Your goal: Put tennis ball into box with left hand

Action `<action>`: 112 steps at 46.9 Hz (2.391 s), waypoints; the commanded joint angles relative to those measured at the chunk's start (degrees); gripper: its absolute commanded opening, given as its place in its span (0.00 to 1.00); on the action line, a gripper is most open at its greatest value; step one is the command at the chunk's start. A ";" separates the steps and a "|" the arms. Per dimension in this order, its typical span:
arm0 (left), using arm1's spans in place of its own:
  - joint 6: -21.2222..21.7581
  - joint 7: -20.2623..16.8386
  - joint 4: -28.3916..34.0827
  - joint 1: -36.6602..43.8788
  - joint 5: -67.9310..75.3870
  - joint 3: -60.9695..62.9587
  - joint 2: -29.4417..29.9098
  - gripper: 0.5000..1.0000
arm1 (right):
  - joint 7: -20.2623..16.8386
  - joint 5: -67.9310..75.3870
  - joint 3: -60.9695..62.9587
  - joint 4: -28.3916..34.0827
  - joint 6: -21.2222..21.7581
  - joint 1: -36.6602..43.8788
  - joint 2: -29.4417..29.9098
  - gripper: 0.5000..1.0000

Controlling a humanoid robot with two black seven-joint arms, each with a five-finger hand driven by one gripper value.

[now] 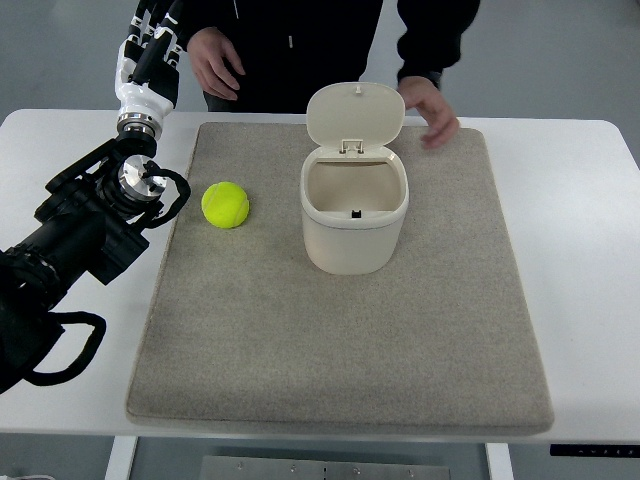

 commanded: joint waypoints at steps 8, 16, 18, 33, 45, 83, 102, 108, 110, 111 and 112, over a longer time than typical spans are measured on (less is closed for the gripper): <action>0.70 -0.34 -0.09 0.08 0.00 0.00 0.00 0.96 | 0.00 0.00 0.00 0.00 0.00 0.00 0.00 0.80; 0.96 -0.26 -0.09 -0.18 0.08 0.09 0.00 0.98 | 0.00 0.00 0.00 0.00 0.00 0.00 0.00 0.80; 0.96 -0.26 -0.09 -0.27 0.08 0.09 0.00 0.98 | 0.00 0.00 0.00 0.00 0.00 0.00 0.00 0.80; 0.61 0.18 -0.18 -0.62 0.61 1.23 1.31 0.98 | 0.00 0.00 0.00 0.00 0.00 0.00 0.00 0.80; 0.35 1.85 -0.44 -2.11 1.05 11.50 4.22 0.95 | 0.00 0.00 0.00 0.00 0.00 0.00 0.00 0.80; -14.86 4.32 -7.03 -21.54 13.42 76.90 18.02 0.92 | 0.00 0.00 0.00 0.00 0.00 0.00 0.00 0.80; -17.76 -2.19 -7.65 -23.12 38.14 71.89 21.62 0.89 | 0.00 0.00 0.00 0.00 0.00 0.00 0.00 0.80; -17.76 -3.33 -8.61 -23.12 39.72 71.02 21.71 0.91 | 0.00 0.00 0.00 0.00 0.00 0.00 0.00 0.80; -17.76 -3.33 -9.58 -23.12 40.16 70.31 22.06 0.91 | 0.00 0.00 0.00 0.00 0.00 0.00 0.00 0.80; -17.76 -3.33 -10.28 -23.12 40.25 70.14 22.41 0.91 | 0.00 0.00 0.00 0.00 0.00 0.00 0.00 0.80; -17.76 -3.33 -10.89 -23.12 40.42 70.05 22.76 0.91 | 0.00 0.00 0.00 0.00 0.00 0.00 0.00 0.80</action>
